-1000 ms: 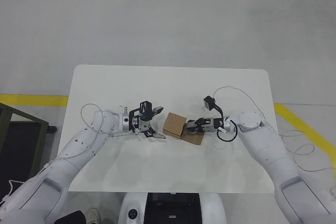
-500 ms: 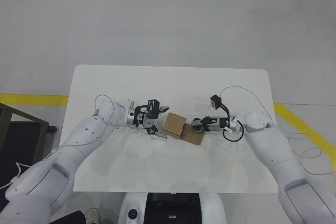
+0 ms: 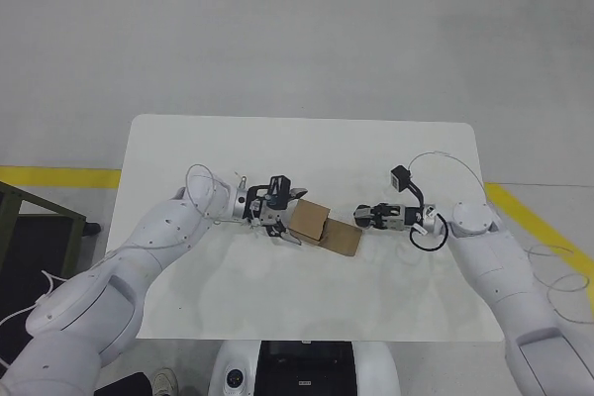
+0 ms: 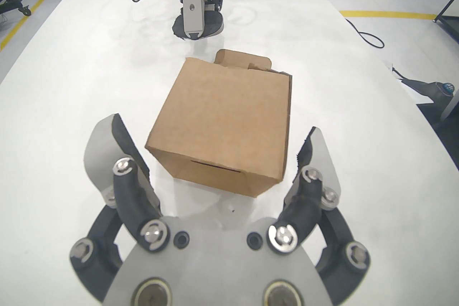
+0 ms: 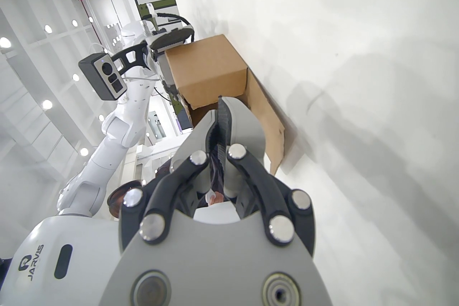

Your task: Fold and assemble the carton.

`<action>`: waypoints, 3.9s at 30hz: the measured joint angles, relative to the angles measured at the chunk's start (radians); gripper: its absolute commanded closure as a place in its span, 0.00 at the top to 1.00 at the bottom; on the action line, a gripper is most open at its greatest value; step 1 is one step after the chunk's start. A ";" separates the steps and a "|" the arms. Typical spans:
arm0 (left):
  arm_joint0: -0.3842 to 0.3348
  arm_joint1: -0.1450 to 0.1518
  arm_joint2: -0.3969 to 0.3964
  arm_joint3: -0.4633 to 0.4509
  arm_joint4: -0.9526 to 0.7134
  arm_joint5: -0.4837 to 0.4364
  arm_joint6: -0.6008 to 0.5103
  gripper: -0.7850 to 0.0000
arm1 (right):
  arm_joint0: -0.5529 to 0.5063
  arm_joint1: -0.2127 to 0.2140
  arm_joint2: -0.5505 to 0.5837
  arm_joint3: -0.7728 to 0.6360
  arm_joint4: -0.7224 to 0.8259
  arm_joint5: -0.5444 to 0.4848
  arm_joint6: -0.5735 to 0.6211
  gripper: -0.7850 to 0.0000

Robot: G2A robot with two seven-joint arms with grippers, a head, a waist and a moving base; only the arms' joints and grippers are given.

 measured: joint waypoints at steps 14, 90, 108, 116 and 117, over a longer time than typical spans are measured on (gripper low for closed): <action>-0.026 -0.016 0.047 0.051 -0.030 0.027 0.027 0.82 | -0.065 0.045 0.087 -0.076 -0.034 0.045 -0.019 0.00; -0.025 -0.010 -0.016 0.014 -0.187 0.003 -0.116 0.84 | -0.166 0.084 0.138 -0.255 0.049 0.064 -0.017 0.47; -0.018 -0.007 -0.037 0.010 -0.194 -0.021 -0.141 0.84 | -0.139 0.051 0.094 -0.152 0.193 -0.039 -0.009 0.95; -0.019 -0.004 -0.047 -0.007 -0.195 -0.037 -0.148 0.85 | -0.140 0.059 0.112 -0.161 0.102 -0.077 -0.116 1.00; -0.020 -0.003 -0.049 -0.011 -0.196 -0.041 -0.148 0.85 | -0.145 0.065 0.122 -0.176 0.060 -0.102 -0.138 1.00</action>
